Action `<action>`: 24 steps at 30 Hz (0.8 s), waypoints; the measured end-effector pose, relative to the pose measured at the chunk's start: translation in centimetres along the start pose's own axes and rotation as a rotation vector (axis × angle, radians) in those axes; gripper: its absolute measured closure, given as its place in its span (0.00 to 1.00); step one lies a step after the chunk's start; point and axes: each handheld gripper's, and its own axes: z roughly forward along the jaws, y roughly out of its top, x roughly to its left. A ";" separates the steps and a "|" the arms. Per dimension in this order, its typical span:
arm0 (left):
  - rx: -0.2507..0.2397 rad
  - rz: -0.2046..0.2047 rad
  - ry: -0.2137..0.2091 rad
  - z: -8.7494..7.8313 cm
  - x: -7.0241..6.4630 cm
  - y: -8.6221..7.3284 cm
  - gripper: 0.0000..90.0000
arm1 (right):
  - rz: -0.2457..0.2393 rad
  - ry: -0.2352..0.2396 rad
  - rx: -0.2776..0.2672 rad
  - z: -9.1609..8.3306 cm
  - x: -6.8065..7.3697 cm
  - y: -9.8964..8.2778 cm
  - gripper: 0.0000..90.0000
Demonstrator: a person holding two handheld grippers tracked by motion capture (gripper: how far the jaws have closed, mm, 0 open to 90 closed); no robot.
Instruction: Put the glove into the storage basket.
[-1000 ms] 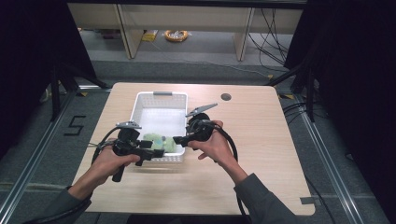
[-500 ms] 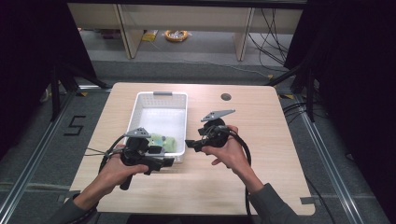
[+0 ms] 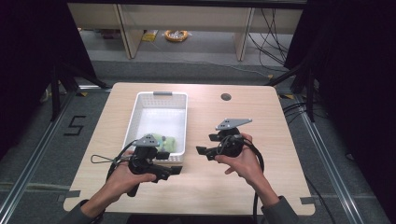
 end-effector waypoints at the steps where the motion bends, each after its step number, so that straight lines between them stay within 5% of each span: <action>1: -0.001 0.002 -0.004 0.1 -0.1 -0.1 0.26 | 0.003 0.003 -0.001 -0.1 0.0 -0.2 0.33; 24: -0.018 0.015 -0.047 2.1 -1.4 -1.6 0.26 | 0.015 0.017 -0.053 -2.0 -0.4 -4.2 0.31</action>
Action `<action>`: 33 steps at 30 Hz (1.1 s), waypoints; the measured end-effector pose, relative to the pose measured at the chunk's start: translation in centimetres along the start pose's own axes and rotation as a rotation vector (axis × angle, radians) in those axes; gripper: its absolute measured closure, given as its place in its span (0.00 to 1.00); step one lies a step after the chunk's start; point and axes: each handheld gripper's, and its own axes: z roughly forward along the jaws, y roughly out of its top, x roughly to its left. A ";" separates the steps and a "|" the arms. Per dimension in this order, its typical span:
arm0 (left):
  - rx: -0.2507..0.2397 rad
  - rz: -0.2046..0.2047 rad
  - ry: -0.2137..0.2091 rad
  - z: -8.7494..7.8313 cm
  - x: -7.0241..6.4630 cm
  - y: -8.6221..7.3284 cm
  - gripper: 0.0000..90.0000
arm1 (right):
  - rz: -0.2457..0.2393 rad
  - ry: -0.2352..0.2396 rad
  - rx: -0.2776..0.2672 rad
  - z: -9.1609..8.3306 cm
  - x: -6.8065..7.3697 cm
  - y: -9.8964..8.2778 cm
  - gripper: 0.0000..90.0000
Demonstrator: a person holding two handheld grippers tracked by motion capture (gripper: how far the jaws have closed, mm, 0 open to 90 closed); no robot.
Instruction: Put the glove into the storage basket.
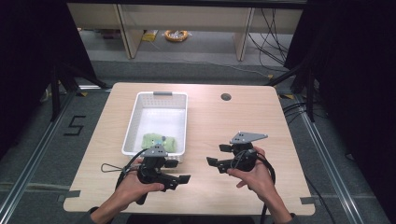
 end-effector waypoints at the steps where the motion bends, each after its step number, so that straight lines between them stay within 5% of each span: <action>1: -0.005 -0.010 0.003 0.1 -0.1 0.0 0.26 | 0.010 -0.019 0.005 -0.2 0.0 -0.1 0.31; 12: -0.016 -0.024 0.008 0.7 0.0 -1.0 0.26 | 0.010 -0.006 -0.006 -0.3 -0.3 -2.0 0.31; 23: 0.007 -0.001 0.007 1.4 0.2 -2.4 0.25 | 0.031 -0.011 0.021 -0.5 -0.6 -3.9 0.29; 24: 0.008 0.011 0.007 1.4 0.3 -2.6 0.25 | 0.065 -0.009 0.024 -0.5 -0.4 -4.1 0.28; 26: 0.011 0.012 0.016 1.6 0.3 -2.9 0.25 | 0.034 -0.033 0.030 -0.7 -0.6 -4.3 0.28; 31: 0.024 0.014 0.023 1.9 0.4 -3.7 0.24 | 0.045 -0.009 0.026 -0.6 -0.5 -4.9 0.26; 33: 0.023 0.028 0.026 2.0 0.4 -4.0 0.24 | 0.080 -0.007 0.039 -0.7 -0.2 -5.1 0.26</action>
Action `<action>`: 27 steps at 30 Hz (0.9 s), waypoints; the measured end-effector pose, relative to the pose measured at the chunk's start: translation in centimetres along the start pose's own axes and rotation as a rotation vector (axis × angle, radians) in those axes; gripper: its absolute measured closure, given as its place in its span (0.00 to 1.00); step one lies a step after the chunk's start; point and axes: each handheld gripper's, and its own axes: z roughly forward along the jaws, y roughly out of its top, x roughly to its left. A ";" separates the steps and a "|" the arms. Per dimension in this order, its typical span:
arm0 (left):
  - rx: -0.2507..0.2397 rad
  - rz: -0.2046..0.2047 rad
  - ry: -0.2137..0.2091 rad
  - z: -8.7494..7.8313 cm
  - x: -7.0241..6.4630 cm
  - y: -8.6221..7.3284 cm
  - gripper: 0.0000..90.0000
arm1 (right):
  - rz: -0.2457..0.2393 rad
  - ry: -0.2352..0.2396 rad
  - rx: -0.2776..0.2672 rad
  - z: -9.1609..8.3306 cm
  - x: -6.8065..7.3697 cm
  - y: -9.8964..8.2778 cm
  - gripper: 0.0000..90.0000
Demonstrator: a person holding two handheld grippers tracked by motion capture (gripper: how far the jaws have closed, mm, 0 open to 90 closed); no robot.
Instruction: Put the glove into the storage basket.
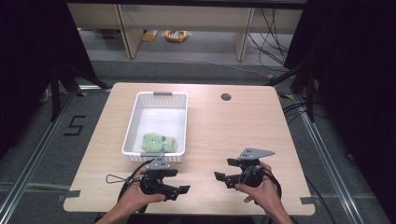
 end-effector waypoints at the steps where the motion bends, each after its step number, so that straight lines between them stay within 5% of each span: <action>1: 0.006 0.002 0.002 0.0 0.0 -0.1 0.24 | 0.002 -0.002 -0.002 0.0 0.0 -0.1 0.26; 8: 0.015 0.031 0.026 0.4 -0.2 -1.0 0.23 | -0.037 0.001 -0.019 0.0 -0.1 -1.0 0.25; 11: 0.021 0.050 0.032 0.6 -0.4 -1.3 0.23 | -0.038 -0.002 -0.028 0.0 0.0 -1.4 0.22; 12: 0.023 0.052 0.031 0.6 -0.4 -1.5 0.23 | 0.012 -0.001 -0.017 0.0 0.3 -1.6 0.18; 14: 0.024 0.033 0.036 0.7 -0.5 -1.8 0.23 | -0.009 -0.019 -0.023 0.0 0.1 -1.8 0.18; 15: 0.044 0.071 0.039 0.7 -0.3 -1.9 0.23 | -0.005 -0.018 -0.020 0.0 0.2 -2.0 0.18; 19: 0.037 0.046 0.036 1.0 -0.4 -2.6 0.22 | -0.001 -0.018 -0.020 0.0 0.1 -2.6 0.18; 27: 0.042 0.060 0.051 0.8 -0.3 -3.2 0.20 | -0.012 -0.051 -0.015 -0.1 -0.3 -3.7 0.18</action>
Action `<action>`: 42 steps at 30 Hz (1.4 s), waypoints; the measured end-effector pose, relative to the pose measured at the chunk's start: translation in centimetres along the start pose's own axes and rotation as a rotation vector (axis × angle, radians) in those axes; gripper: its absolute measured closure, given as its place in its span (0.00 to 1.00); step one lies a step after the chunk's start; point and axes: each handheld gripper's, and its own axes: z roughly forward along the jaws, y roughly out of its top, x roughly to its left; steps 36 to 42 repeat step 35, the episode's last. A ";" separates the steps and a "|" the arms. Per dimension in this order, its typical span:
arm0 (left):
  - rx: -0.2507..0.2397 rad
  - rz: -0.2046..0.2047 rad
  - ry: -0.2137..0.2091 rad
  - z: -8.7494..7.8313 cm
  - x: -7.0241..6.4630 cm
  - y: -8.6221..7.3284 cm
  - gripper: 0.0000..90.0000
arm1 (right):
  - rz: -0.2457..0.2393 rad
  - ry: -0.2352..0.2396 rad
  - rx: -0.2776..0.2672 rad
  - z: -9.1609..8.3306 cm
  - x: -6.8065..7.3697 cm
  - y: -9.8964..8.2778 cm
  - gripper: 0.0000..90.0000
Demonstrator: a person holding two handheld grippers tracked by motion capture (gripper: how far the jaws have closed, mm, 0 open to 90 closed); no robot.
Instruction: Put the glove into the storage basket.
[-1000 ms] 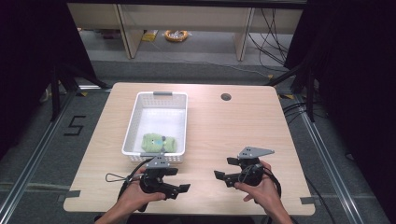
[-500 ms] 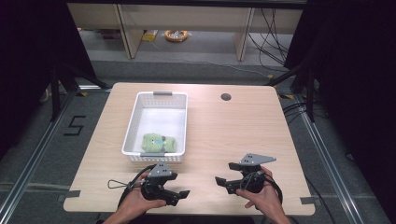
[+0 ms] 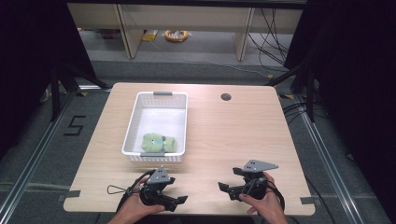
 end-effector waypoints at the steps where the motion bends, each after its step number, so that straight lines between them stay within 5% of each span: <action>1: 0.001 0.001 0.000 0.0 0.0 -0.1 0.20 | 0.000 0.001 0.000 0.0 0.0 -0.1 0.18; 2: -0.002 -0.006 -0.003 0.0 -0.1 -0.2 0.19 | 0.033 0.006 0.012 -0.1 0.2 -0.3 0.18; 4: -0.002 -0.005 0.004 0.0 -0.2 -0.3 0.19 | 0.006 0.012 -0.004 0.1 -0.1 -0.5 0.18; 5: 0.010 0.031 0.016 -0.1 -0.1 -0.4 0.19 | 0.021 0.011 0.009 0.0 0.2 -0.7 0.18; 6: -0.004 0.023 0.013 -0.1 -0.3 -0.4 0.19 | -0.005 -0.011 0.000 0.0 0.0 -0.8 0.18; 7: -0.006 0.004 0.015 -0.1 -0.5 -0.5 0.19 | 0.023 0.004 0.019 -0.1 0.3 -0.9 0.18; 8: 0.014 0.032 0.028 -0.1 -0.4 -0.6 0.19 | -0.014 -0.001 0.011 0.0 0.1 -1.1 0.18; 13: 0.015 0.031 0.019 -0.1 -0.8 -1.1 0.19 | -0.006 -0.006 0.034 -0.2 0.4 -1.7 0.18; 20: 0.023 0.052 0.027 0.0 -0.8 -1.2 0.19 | -0.065 -0.042 0.054 -0.1 0.5 -2.5 0.18; 24: 0.029 0.047 0.037 -0.1 -0.5 -1.2 0.19 | -0.067 -0.029 0.064 0.0 0.6 -2.7 0.18; 26: 0.017 0.013 0.032 0.0 -0.6 -1.3 0.19 | -0.079 -0.019 0.068 0.1 0.6 -2.7 0.18; 32: 0.018 0.013 0.029 0.1 -0.6 -1.3 0.19 | -0.083 0.001 0.079 0.2 0.4 -2.7 0.18; 42: 0.020 0.036 0.036 0.0 -0.4 -1.2 0.19 | -0.071 -0.032 0.075 0.1 0.4 -2.8 0.18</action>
